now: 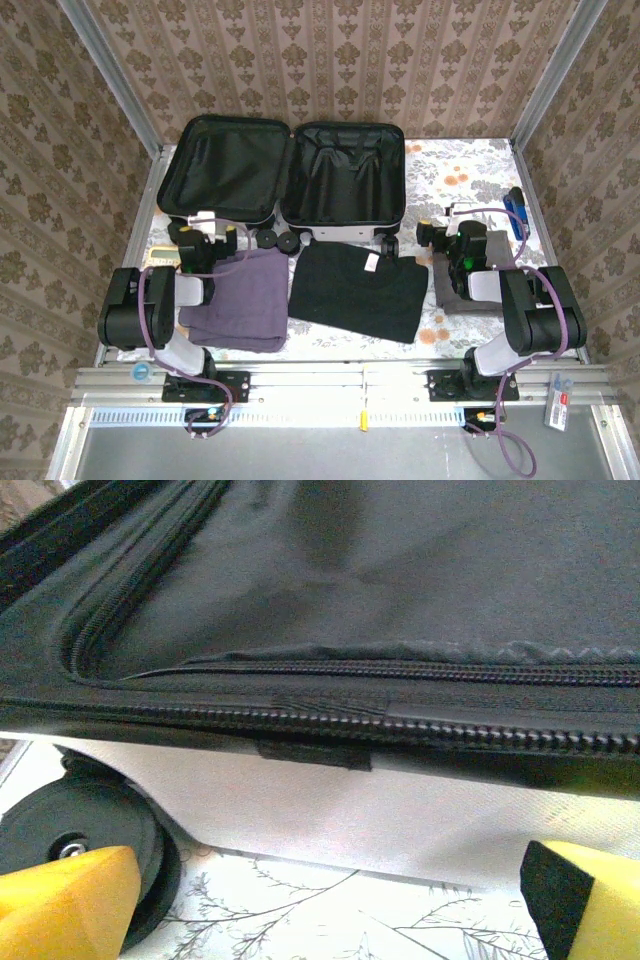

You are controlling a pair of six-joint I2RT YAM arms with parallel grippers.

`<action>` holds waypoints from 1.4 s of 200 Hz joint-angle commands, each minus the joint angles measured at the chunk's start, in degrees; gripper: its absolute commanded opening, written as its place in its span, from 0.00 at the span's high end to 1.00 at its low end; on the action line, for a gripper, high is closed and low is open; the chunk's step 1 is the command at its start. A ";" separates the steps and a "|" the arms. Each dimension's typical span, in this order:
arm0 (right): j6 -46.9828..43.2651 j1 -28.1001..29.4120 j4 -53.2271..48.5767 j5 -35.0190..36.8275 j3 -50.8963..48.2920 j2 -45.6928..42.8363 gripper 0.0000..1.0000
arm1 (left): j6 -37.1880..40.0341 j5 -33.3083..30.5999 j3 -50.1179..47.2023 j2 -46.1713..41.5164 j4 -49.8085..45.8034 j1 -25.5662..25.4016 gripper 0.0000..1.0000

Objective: Pack the luggage

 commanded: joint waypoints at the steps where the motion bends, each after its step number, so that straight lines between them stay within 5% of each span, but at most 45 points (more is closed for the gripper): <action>1: 0.61 0.19 -2.83 4.93 -0.54 -8.39 0.00 | -1.81 -8.07 1.08 -7.79 -5.17 -1.19 0.00; 18: 2.72 0.27 -12.13 9.02 1.66 -16.18 0.00 | -5.92 -22.44 6.93 -16.03 -22.50 -3.38 0.00; 30: 4.63 0.34 -21.93 11.34 5.30 -21.57 0.00 | -10.91 -24.39 12.25 -21.34 -37.00 -3.60 0.00; 70: 9.68 1.96 -45.06 17.16 15.32 -32.90 0.00 | -21.12 -17.27 19.91 -33.99 -59.22 -6.26 0.00; 95: 19.21 2.17 -58.02 10.37 19.21 -35.59 0.00 | -28.98 -8.40 23.46 -36.98 -71.68 -9.37 0.00; 125: 24.32 5.09 -74.24 -1.21 22.33 -32.00 0.07 | -32.39 -0.77 29.48 -33.35 -88.01 -20.31 0.00; 146: 26.44 10.49 -81.33 -3.07 22.65 -30.06 0.07 | -35.19 -3.77 36.48 -25.95 -101.90 -30.36 0.00; 170: 29.82 16.81 -82.47 -3.21 20.14 -28.28 0.06 | -37.94 -2.38 37.50 -19.99 -103.20 -39.15 0.00; 197: 34.65 21.23 -82.04 -2.65 16.63 -24.50 0.07 | -40.16 4.55 37.38 -12.94 -96.91 -42.87 0.00; 280: 38.23 24.58 -79.95 -0.94 12.62 -19.32 0.08 | -37.38 10.45 40.91 1.24 -89.82 -44.77 0.00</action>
